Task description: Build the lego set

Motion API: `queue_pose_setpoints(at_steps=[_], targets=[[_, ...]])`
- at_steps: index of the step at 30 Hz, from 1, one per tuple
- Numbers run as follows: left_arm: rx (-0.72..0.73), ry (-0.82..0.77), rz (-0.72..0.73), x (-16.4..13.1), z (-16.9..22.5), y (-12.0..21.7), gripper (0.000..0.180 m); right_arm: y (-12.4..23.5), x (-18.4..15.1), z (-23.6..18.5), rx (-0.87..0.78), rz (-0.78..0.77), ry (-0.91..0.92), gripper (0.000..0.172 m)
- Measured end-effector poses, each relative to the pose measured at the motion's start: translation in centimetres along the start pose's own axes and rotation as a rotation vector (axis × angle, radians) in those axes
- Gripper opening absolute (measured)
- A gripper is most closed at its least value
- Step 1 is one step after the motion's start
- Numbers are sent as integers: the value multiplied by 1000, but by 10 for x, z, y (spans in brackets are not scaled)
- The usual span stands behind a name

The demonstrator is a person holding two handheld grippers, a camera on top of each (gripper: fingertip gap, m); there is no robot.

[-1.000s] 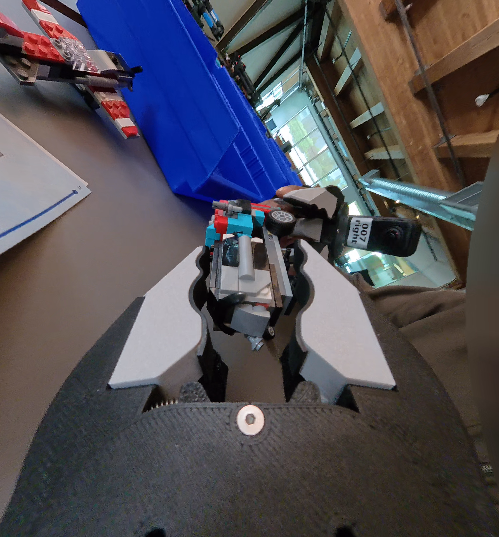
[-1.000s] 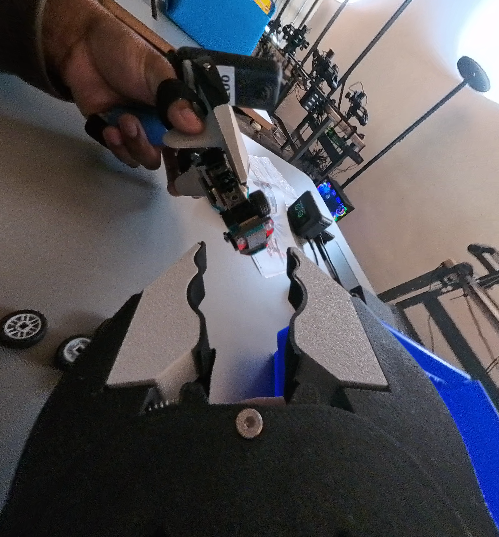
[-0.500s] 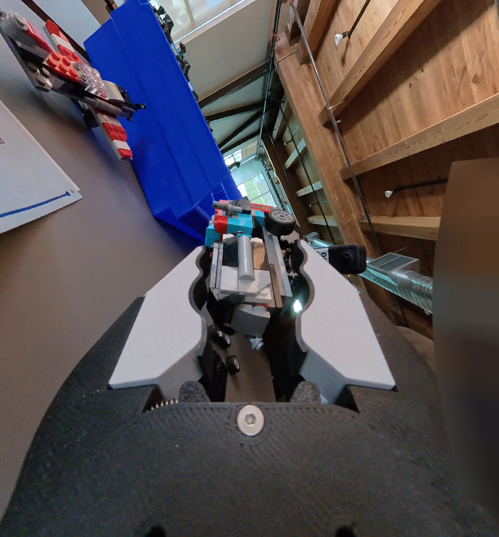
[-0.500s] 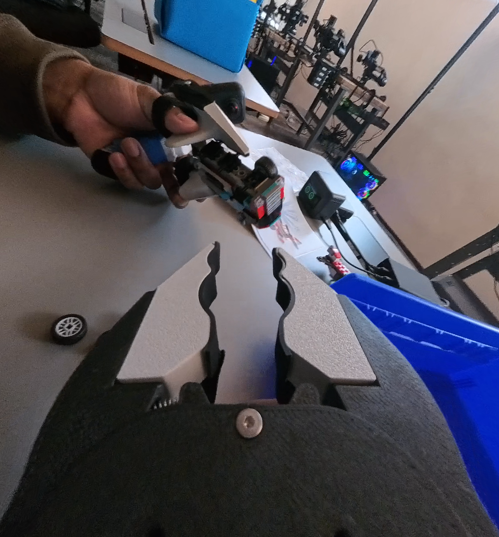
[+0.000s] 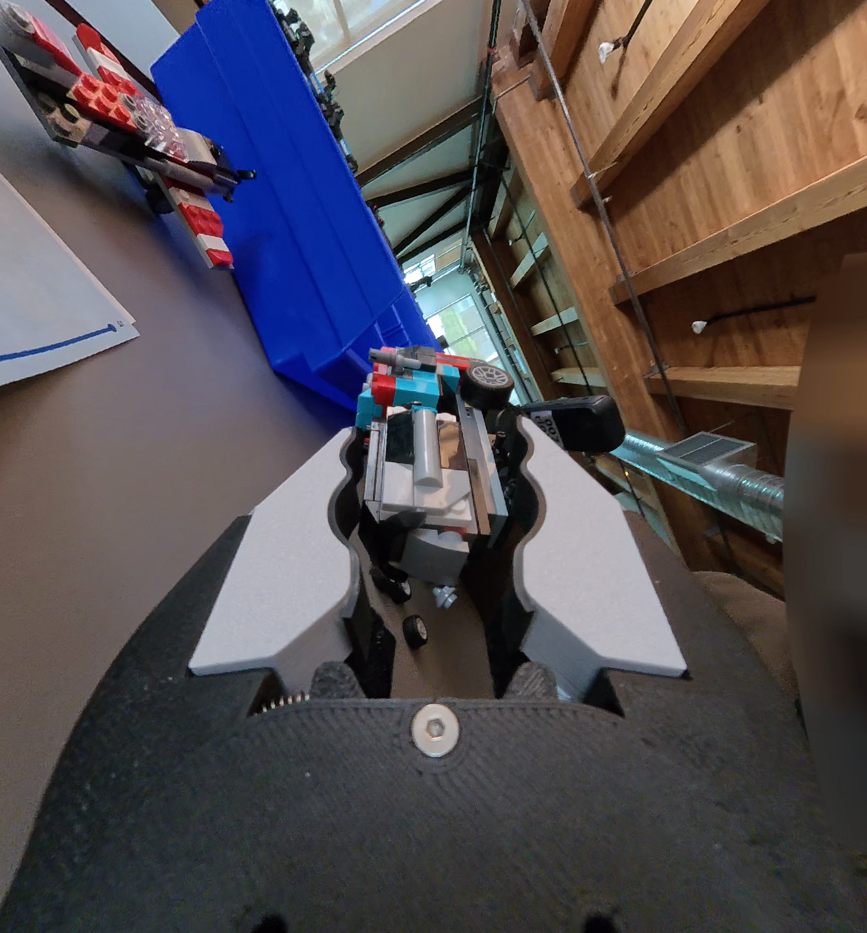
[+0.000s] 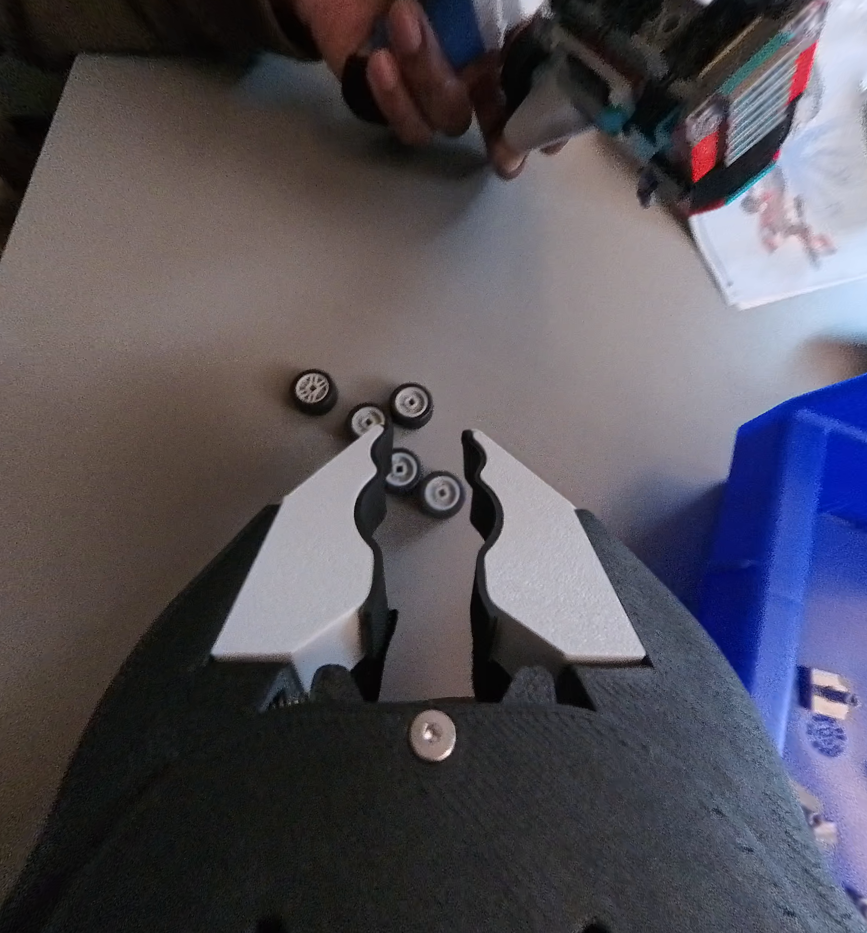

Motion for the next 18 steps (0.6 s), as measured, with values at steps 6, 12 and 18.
queue_pose_setpoints(at_steps=[6, 12, 18], targets=[[36, -22, -33, -6, -3, -4, 61, 4, -17, -7, 18, -63, -52, 30], [48, -26, -40, -7, -4, -5, 60, 5, -23, -4, -10, -84, -70, 30], [55, -35, -47, -10, -3, -7, 61, 1, -29, -3, -25, -137, -79, 23]])
Point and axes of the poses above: each gripper's, where its closed fingertips meet, y back along the fingers, x out of its top, z = x × y across the jaws, the point moved 4 cm from there along y, back along the fingers, and after that the axes turned 13 degrees about y, right-handed, at the moved point
